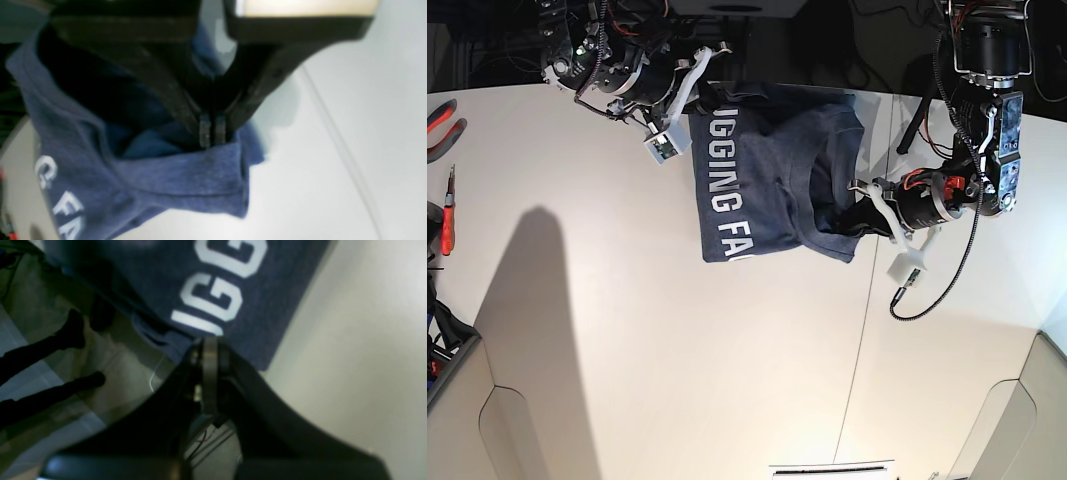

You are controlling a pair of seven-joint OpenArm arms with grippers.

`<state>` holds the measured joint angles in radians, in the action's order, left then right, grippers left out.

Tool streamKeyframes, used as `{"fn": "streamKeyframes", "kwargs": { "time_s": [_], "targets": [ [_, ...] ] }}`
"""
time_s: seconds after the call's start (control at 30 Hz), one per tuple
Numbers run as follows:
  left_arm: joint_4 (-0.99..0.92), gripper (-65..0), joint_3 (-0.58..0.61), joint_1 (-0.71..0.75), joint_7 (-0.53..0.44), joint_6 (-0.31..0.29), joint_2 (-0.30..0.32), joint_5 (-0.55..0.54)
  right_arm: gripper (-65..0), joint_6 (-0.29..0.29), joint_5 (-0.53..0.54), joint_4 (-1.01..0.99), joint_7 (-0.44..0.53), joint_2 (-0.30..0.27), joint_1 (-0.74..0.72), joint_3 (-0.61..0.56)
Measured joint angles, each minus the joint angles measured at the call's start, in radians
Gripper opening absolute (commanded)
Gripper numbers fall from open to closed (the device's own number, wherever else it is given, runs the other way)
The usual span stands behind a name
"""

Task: Layout the t-shirt on the table in an organized manner, then fold the t-shirt properly
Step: 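Tuck the loose shirt edge under the bundle with both grippers, then drag the folded shirt bundle with the right gripper toward the table edge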

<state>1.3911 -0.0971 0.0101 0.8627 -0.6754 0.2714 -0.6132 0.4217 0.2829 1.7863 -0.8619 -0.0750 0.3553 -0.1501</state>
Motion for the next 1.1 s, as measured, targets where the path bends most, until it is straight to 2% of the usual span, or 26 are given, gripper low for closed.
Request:
{"fn": "streamKeyframes", "kwargs": {
  "time_s": [0.17,0.4,0.5,0.67,0.73,0.87,0.97,1.1],
  "targets": [
    [0.0,-65.0,-0.001,-0.027,-0.026,0.04,0.023,0.022,-65.0,0.0,0.0,0.0,-0.003,0.0,0.0,0.0],
    [0.0,-65.0,-0.064,-0.069,-0.03,0.04,0.019,-0.003,-65.0,-0.003,0.038,0.023,-0.044,0.0,0.0,0.0],
    [0.0,-65.0,-0.117,-0.085,-0.032,0.04,0.02,-0.002,-65.0,-0.003,0.054,0.087,-0.077,0.0,0.002,0.0],
    [0.0,-65.0,-0.21,-0.09,-0.031,0.04,0.019,-0.028,-65.0,-0.003,0.05,0.253,-0.077,0.0,-0.01,0.0],
    [0.0,-65.0,-0.233,-0.091,-0.032,0.04,0.02,-0.043,-65.0,0.015,0.055,0.309,-0.079,0.0,-0.042,0.0],
    [0.0,-65.0,-0.241,-0.09,-0.032,0.04,0.02,-0.047,-65.0,0.109,0.063,0.311,-0.069,0.0,-0.167,-0.008],
    [0.0,-65.0,-0.241,-0.091,-0.032,0.04,0.017,-0.05,-65.0,0.136,0.016,0.208,-0.071,-0.002,-0.249,-0.052],
    [0.0,-65.0,-0.242,-0.091,-0.032,0.039,0.018,-0.051,-65.0,0.157,-0.01,-0.014,-0.081,-0.003,-0.378,-0.174]
  ]
}}
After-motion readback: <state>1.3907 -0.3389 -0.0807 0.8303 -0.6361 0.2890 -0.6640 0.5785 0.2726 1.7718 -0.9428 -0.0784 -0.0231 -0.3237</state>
